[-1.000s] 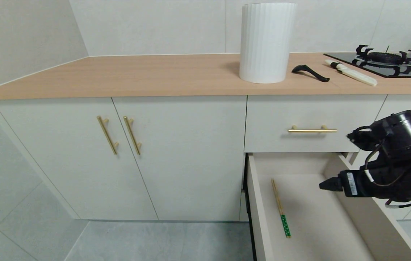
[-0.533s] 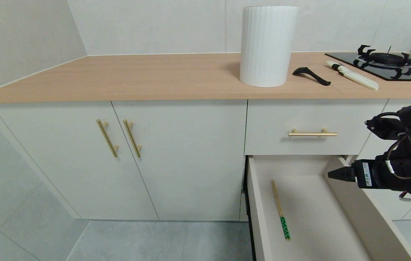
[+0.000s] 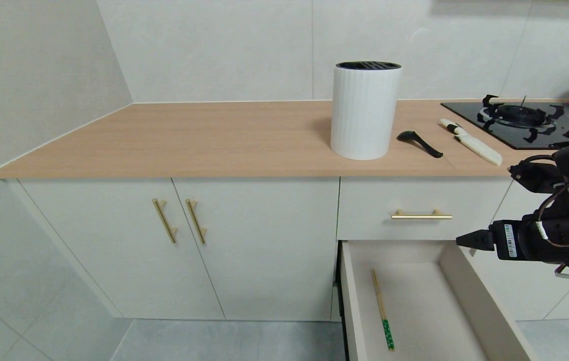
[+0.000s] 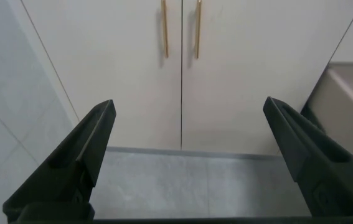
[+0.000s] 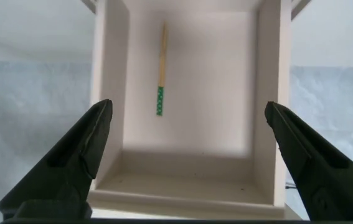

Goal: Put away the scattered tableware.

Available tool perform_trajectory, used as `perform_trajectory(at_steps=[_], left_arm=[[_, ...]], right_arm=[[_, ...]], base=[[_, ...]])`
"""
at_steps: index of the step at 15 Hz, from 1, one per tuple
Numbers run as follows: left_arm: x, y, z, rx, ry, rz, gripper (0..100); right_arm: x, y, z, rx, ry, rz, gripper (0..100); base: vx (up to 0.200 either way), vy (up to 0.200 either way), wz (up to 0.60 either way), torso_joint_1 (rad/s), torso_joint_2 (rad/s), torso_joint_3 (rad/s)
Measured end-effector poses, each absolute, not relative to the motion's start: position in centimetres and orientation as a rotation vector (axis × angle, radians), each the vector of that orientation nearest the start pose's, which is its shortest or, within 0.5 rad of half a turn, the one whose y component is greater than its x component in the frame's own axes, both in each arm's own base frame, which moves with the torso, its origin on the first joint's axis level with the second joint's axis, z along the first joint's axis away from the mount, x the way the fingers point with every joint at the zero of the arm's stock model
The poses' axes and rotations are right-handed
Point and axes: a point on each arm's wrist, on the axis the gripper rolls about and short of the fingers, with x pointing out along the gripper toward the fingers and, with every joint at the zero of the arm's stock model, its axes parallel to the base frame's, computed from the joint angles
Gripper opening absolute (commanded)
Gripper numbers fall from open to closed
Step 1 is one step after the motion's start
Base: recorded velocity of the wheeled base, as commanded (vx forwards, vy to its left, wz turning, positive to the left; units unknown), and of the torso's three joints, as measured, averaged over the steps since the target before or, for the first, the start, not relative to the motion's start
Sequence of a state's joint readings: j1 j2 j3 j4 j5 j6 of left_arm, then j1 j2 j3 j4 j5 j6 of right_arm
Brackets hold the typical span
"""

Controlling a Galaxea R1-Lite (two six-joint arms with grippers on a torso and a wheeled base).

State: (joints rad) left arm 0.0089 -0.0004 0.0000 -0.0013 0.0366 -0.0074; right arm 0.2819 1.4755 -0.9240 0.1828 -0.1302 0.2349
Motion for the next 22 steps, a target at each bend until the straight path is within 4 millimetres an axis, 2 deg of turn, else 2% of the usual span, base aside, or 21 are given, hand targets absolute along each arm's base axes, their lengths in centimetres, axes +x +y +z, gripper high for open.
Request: perform_trajectory(at_steps=[10, 13, 15, 19, 22], left_arm=[[-2.3, 0.1, 7.6, -0.007, -0.002, 0.046, 100], [-2.3, 0.1, 7.6, -0.007, -0.002, 0.046, 100], [-2.3, 0.1, 7.6, -0.007, -0.002, 0.046, 100], [-2.3, 0.1, 7.6, -0.007, -0.002, 0.046, 100], [-2.3, 0.1, 7.6, -0.007, -0.002, 0.046, 100]], right_arm=[[23.1, 6.4, 20.1, 0.073, 0.730, 0.058, 100], [23.8, 6.6, 20.2, 0.073, 0.687, 0.069, 100], [25.7, 6.5, 20.4, 0.033, 0.601, 0.093, 100], [32.4, 5.3, 20.8, 0.007, 0.464, 0.230, 100], [37.4, 3.8, 19.9, -0.063, 0.411, 0.304, 100]], base=[[0.000, 0.000, 0.00, 0.202, -0.48, -0.277], [0.000, 0.000, 0.00, 0.064, -0.15, -0.085], [0.000, 0.000, 0.00, 0.000, 0.00, 0.000], [0.000, 0.000, 0.00, 0.000, 0.00, 0.000], [0.000, 0.000, 0.00, 0.000, 0.00, 0.000]])
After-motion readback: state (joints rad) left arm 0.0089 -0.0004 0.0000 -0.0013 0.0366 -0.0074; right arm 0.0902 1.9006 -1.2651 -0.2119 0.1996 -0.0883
